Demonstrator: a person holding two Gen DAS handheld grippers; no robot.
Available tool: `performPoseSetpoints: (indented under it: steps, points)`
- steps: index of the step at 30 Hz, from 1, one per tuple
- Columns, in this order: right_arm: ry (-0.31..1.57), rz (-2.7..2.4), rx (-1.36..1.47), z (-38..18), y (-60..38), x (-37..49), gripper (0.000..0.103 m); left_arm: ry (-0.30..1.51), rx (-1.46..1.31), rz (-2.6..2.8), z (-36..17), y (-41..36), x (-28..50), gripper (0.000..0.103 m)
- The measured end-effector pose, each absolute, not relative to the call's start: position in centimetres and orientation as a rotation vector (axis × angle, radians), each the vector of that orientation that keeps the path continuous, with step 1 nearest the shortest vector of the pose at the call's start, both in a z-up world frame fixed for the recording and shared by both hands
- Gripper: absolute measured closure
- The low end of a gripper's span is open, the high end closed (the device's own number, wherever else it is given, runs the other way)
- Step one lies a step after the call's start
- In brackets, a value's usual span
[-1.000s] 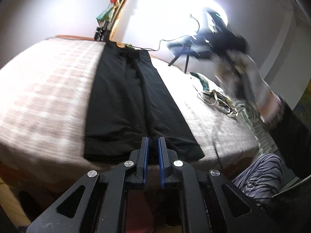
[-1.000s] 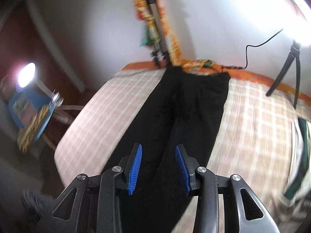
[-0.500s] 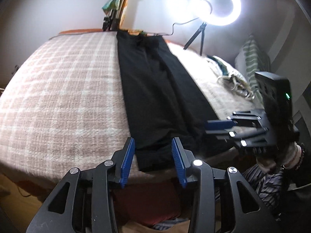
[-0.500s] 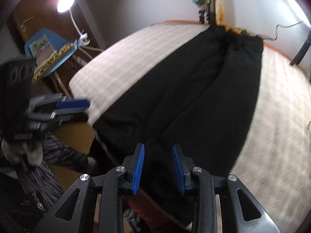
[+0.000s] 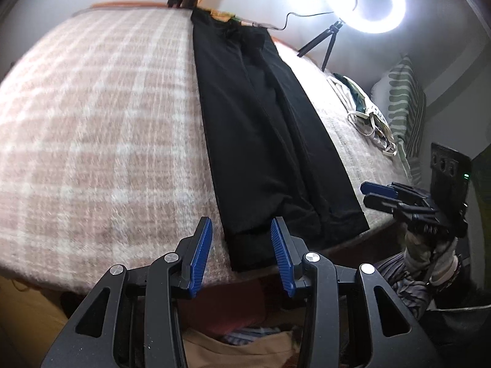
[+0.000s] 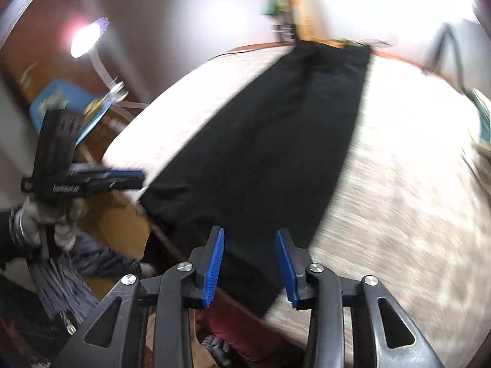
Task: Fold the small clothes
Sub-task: 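Move both grippers down to the hem end of the folded strip, then close left gripper on the hem while right gripper grips the hem beside it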
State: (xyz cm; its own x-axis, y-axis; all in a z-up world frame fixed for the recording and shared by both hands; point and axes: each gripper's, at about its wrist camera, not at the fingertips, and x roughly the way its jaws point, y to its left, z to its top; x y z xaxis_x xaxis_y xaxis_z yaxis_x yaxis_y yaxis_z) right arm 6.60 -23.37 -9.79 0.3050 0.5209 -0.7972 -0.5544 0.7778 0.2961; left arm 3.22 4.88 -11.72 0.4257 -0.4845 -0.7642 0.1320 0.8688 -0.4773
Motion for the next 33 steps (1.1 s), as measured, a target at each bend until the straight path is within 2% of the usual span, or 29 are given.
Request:
performPoseSetpoints:
  steps: [6,13,15,16,19,21,24,33]
  points:
    - [1.176,0.683,0.155,-12.6,-27.1,7.6,0.055,1.105,-0.472,-0.417,-12.9,5.4,3.2,0.065]
    - [1.208,0.775,0.251,-13.3,-27.5,7.1,0.054,1.088,-0.471,-0.429,-12.8,5.5,2.6,0.068]
    - [1.202,0.793,0.226,-13.3,-26.4,6.7,0.055,1.092,-0.457,-0.441,-12.9,5.3,2.7,0.079]
    - [1.190,0.794,0.203,-13.2,-26.1,6.5,0.058,1.095,-0.446,-0.448,-13.1,4.9,2.8,0.087]
    - [1.171,0.785,0.147,-13.4,-25.3,6.1,0.078,1.079,-0.425,-0.470,-13.1,4.5,2.7,0.097]
    - [1.178,0.785,0.158,-13.7,-25.2,6.3,0.093,1.062,-0.419,-0.485,-12.8,4.4,2.7,0.098]
    - [1.213,0.786,0.266,-14.5,-26.2,7.4,0.099,1.037,-0.429,-0.493,-12.1,4.4,2.7,0.098]
    - [1.198,0.818,0.469,-13.8,-28.2,8.5,0.100,0.989,-0.515,-0.532,-10.7,4.9,3.6,0.099]
